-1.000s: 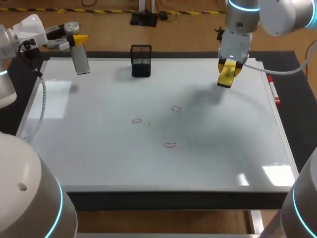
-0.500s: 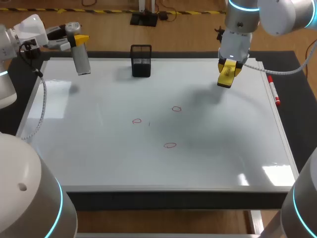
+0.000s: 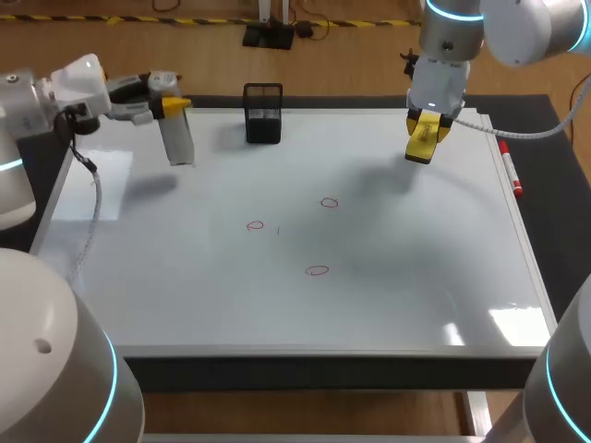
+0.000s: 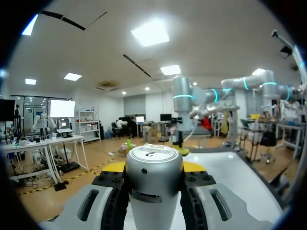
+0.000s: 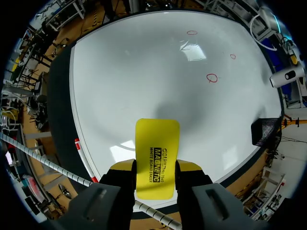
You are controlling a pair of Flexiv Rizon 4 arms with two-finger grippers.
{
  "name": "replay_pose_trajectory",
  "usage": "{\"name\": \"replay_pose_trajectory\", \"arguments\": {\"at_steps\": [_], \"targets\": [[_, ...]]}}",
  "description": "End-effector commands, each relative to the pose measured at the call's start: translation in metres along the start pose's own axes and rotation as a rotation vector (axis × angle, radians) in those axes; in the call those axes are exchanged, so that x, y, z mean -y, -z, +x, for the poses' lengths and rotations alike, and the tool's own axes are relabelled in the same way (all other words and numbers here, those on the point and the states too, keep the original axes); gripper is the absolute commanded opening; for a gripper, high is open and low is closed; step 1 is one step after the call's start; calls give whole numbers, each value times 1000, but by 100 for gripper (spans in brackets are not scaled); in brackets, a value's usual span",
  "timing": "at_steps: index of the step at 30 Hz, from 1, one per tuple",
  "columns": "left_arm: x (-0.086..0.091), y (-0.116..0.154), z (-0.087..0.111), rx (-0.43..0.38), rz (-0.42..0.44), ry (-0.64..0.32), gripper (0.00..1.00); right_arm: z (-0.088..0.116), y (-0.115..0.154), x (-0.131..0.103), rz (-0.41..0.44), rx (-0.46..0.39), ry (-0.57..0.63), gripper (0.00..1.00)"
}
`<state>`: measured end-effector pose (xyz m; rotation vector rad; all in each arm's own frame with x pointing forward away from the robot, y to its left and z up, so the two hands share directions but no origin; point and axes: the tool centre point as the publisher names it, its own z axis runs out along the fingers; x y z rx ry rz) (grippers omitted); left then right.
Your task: Pick up the inspection probe, press it on each red-marked spot on the whiteboard one by one, put down the probe, pick up the eraser, and wipe off all the red marks.
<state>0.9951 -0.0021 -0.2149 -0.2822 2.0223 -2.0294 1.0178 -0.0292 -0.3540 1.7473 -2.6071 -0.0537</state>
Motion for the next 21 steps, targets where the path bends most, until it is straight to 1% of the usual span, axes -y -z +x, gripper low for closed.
{"name": "replay_pose_trajectory", "arguments": {"at_steps": [1,4,10,14,16,21], "targets": [[-2,-4,29,-21,9,-10,0,1,2,0,2,-4,1,0],[-3,-11,46,-59,11,-20,0,1,2,0,2,-4,1,0],[-2,-22,76,-130,39,-36,0,1,2,0,2,-4,1,0],[-7,-31,96,-182,53,-43,0,1,2,0,2,-4,1,0],[-10,-34,103,-207,68,-40,0,1,2,0,2,-4,1,0],[-14,-42,115,-238,69,-40,0,1,2,0,2,-4,1,0]]}}
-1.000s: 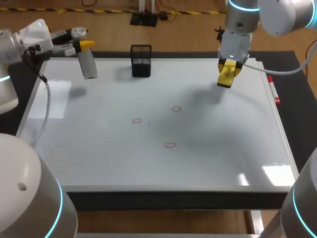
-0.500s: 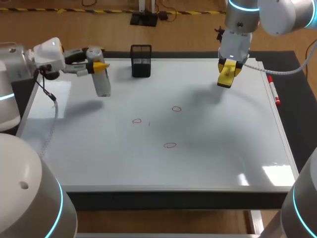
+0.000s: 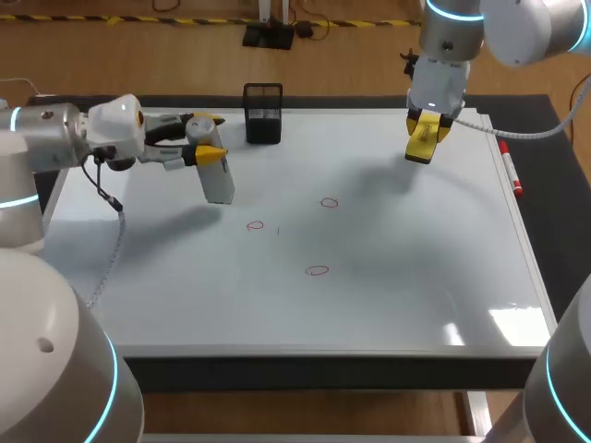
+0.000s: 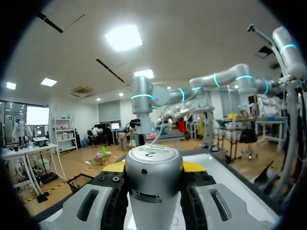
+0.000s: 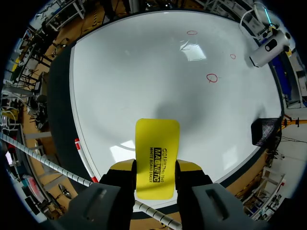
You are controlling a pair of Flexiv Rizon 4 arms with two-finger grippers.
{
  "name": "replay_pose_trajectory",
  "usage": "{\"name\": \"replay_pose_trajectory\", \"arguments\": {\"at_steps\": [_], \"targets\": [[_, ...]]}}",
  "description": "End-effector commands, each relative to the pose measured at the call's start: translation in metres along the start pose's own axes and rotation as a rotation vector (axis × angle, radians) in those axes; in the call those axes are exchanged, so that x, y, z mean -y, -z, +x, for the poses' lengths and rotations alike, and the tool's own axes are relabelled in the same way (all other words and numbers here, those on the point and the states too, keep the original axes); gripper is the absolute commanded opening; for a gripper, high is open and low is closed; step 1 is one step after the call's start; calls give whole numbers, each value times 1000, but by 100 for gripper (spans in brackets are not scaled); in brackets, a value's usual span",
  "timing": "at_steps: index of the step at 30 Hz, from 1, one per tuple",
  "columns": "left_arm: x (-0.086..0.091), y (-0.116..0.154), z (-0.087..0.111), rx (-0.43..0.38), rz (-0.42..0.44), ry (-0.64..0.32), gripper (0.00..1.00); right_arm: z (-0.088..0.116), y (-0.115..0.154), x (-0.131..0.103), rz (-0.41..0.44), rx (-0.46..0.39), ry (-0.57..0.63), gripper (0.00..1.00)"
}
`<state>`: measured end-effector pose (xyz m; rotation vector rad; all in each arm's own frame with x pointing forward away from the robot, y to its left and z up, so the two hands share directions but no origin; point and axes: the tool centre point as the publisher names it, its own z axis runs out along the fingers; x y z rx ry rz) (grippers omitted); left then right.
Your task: Pick up the inspection probe, press it on each red-marked spot on the whiteboard one by one, put down the probe, pick up the eraser, and wipe off all the red marks.
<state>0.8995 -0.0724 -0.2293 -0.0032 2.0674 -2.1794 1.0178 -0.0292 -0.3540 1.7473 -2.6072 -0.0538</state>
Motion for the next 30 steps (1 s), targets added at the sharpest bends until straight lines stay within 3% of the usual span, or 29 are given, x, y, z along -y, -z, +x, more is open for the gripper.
{"name": "replay_pose_trajectory", "arguments": {"at_steps": [1,17,30], "targets": [[-6,-8,2,-25,19,-3,0,1,2,0,2,-4,1,0],[-18,-40,18,-85,68,28,0,1,2,0,2,-4,1,0],[-19,-49,30,-106,76,52,0,1,2,0,2,-4,1,0]]}}
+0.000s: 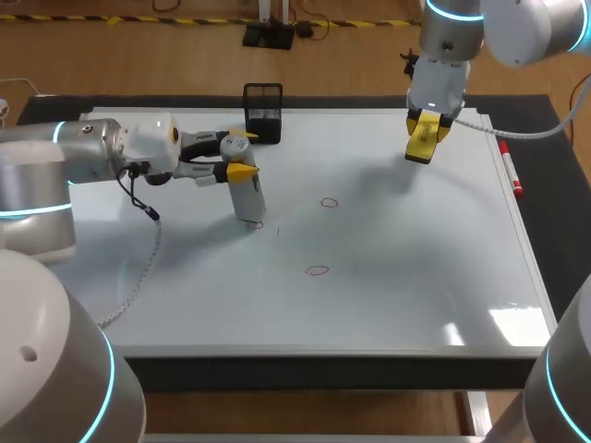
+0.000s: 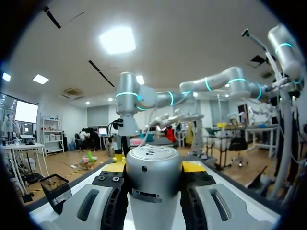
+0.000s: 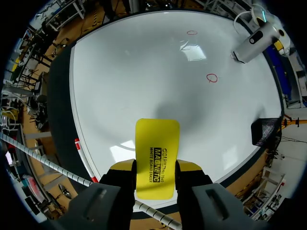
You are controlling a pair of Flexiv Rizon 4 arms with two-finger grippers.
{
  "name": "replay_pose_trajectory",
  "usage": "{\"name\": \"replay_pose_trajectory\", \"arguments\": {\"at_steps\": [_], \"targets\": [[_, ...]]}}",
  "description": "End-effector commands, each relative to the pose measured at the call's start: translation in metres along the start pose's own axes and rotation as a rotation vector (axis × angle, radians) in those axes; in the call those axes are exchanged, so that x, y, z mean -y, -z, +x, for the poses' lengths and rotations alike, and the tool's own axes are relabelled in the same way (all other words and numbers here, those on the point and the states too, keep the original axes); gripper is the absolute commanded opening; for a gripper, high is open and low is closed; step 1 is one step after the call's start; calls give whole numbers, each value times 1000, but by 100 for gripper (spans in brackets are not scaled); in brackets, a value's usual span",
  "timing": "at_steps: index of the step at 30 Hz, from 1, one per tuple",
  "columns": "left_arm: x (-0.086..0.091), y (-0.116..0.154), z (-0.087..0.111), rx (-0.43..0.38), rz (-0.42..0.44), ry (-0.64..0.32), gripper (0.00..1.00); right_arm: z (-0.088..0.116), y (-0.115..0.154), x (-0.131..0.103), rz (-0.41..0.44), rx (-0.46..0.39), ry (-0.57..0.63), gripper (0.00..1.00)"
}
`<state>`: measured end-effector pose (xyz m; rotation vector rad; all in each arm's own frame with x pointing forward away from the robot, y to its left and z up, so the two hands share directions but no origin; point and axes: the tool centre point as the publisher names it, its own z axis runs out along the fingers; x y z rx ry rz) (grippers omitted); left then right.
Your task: Pick up the inspection probe, press it on each red-marked spot on the whiteboard one by one, put down the probe, pick up the eraser, and wipe off all the red marks.
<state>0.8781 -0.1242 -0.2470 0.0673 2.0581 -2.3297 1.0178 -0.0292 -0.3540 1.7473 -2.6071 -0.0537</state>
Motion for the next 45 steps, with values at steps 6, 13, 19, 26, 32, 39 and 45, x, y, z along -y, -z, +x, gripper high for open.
{"name": "replay_pose_trajectory", "arguments": {"at_steps": [6,13,19,26,32,39,45], "targets": [[-2,-2,6,-1,-5,12,0,1,2,0,2,-4,1,0],[-4,-2,9,7,-22,29,0,1,2,0,2,-4,1,0],[-4,-2,10,13,-24,31,0,1,2,0,2,-4,1,0],[-6,-4,7,16,-33,48,0,1,2,0,2,-4,1,0],[-9,-5,6,20,-35,54,0,1,2,0,2,-4,1,0],[-10,-5,5,21,-31,56,0,1,2,0,2,-4,1,0],[-10,-6,4,20,-32,57,0,1,2,0,2,-4,1,0]]}}
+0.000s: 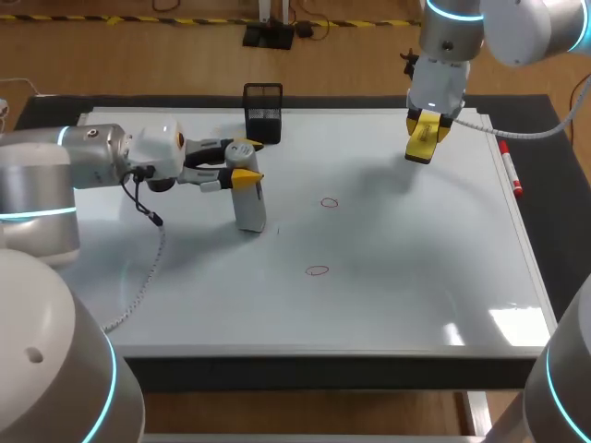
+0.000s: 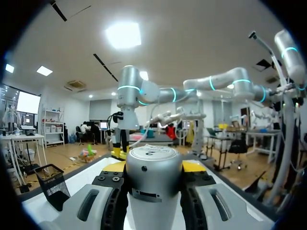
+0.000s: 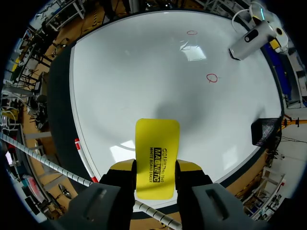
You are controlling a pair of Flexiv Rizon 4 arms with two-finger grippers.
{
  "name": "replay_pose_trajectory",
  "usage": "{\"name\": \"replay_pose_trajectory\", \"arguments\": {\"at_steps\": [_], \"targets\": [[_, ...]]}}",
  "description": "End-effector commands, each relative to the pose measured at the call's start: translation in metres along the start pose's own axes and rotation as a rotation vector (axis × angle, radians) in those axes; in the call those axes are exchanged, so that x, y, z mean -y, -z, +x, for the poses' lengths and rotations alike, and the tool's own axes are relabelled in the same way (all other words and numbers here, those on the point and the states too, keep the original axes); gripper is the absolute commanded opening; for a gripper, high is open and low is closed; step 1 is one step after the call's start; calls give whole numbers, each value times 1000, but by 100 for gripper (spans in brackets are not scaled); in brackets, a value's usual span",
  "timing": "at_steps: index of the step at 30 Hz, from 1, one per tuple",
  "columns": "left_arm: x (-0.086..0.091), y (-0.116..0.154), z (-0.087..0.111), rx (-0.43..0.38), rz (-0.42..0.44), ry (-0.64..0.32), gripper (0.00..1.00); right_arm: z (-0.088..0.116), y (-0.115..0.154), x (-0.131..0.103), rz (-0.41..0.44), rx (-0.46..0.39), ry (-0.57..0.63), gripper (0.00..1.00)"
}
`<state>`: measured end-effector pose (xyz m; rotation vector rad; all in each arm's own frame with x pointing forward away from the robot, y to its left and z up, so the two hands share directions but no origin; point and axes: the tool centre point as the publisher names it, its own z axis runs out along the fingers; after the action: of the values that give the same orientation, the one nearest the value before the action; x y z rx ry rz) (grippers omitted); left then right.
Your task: Pick up the inspection probe, press it on each red-marked spot on the whiteboard one by one, put down the probe, pick up the eraser, and wipe off all the red marks.
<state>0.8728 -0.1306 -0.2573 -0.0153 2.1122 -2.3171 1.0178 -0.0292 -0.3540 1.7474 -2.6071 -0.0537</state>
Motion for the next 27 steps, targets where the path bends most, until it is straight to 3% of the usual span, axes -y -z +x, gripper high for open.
{"name": "replay_pose_trajectory", "arguments": {"at_steps": [1,27], "targets": [[0,-1,-1,-1,-2,3,0,1,2,0,2,-4,1,0],[-4,0,0,6,-6,11,0,1,2,0,2,-4,1,0]]}}
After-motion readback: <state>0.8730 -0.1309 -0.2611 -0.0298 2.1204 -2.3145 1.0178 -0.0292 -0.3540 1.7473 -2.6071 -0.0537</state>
